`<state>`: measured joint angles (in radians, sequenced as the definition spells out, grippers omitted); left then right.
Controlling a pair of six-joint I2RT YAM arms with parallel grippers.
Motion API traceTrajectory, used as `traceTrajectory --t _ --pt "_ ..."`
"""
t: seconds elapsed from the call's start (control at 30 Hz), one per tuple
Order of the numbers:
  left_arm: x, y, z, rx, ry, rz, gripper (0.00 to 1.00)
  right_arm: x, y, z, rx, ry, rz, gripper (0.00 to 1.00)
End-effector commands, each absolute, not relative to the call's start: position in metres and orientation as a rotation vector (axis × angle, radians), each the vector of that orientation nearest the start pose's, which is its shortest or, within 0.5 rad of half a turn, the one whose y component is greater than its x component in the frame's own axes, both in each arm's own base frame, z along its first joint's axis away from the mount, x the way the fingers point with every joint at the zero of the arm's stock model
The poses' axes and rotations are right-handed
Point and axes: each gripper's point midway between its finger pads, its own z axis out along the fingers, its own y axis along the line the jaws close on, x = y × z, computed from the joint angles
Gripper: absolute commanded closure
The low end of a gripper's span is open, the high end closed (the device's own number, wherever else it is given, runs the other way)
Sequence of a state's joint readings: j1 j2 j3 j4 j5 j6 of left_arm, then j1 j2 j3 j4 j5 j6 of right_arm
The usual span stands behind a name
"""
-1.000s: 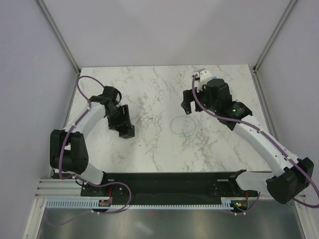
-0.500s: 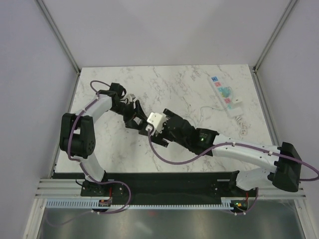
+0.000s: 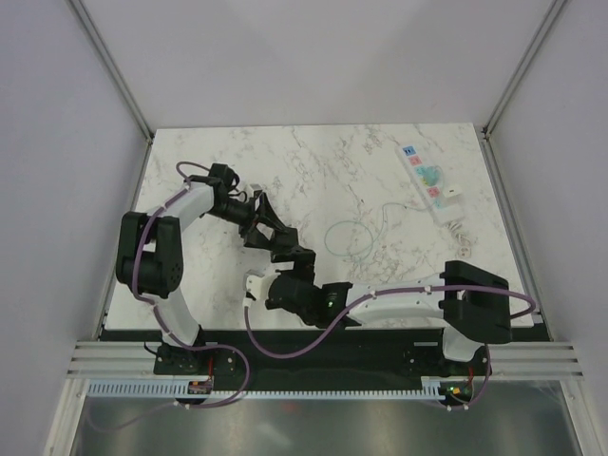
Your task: Insert the plug
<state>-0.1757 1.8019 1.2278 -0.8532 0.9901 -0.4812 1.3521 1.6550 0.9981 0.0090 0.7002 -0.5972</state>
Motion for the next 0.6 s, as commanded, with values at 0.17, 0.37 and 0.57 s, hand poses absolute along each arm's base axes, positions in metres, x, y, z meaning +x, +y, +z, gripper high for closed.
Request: traceTrajectory --t 0.17,0.37,0.57 --pt "0.254 -0.212 0.156 -0.362 2.892 -1.679 0.98 0.237 0.381 0.151 -1.402 1.361 -0.469 0.02" --pt "0.254 -0.212 0.156 -0.382 2.9 -1.655 0.98 0.242 0.385 0.154 -1.36 1.352 -0.504 0.05" --pt "0.251 -0.211 0.149 -0.394 2.917 -1.638 0.98 0.25 0.388 0.162 -1.295 1.351 -0.54 0.11"
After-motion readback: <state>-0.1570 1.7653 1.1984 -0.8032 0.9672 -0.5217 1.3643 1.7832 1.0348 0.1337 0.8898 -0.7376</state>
